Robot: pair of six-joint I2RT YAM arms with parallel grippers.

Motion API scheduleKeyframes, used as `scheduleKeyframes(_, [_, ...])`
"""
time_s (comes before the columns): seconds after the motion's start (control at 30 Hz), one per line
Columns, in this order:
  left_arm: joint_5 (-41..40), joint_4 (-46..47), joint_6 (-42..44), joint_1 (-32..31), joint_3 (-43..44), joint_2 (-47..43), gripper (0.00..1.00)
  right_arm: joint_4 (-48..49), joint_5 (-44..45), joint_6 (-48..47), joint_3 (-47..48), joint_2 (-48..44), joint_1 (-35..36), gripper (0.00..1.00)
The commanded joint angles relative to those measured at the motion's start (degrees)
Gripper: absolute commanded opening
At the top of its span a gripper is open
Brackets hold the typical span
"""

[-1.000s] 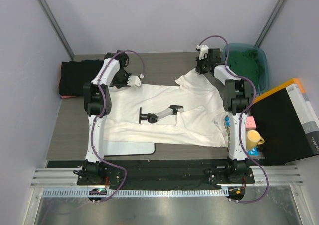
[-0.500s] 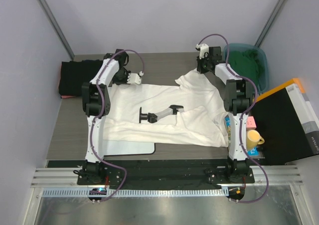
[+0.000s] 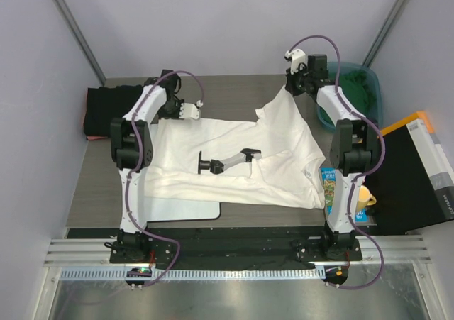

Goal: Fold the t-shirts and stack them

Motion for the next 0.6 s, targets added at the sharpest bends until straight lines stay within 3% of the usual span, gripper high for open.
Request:
scheduleKeyframes(0.0, [-0.1, 0.0, 0.7, 0.9, -3.1, -8.3, 0.0, -2.0, -3.5, -4.5, -7.1, -11.4, -1.3, 0.01])
scheduleKeyframes(0.33, [-2.8, 1.9, 1.3, 1.8, -16.9, -19.9, 0.0, -15.9, -15.5, -15.9, -20.1, -28.5, -3.4, 0.01])
scheduleKeyframes(0.43, [-2.7, 1.9, 1.6, 1.8, -20.7, -22.8, 0.0, -23.0, -19.5, -22.2, -21.8, -32.4, -5.4, 0.01])
scheduleKeyframes(0.57, [-1.6, 0.2, 3.3, 1.8, -25.2, -26.9, 0.0, -39.5, -22.6, -33.8, -22.2, -35.5, -5.9, 0.01])
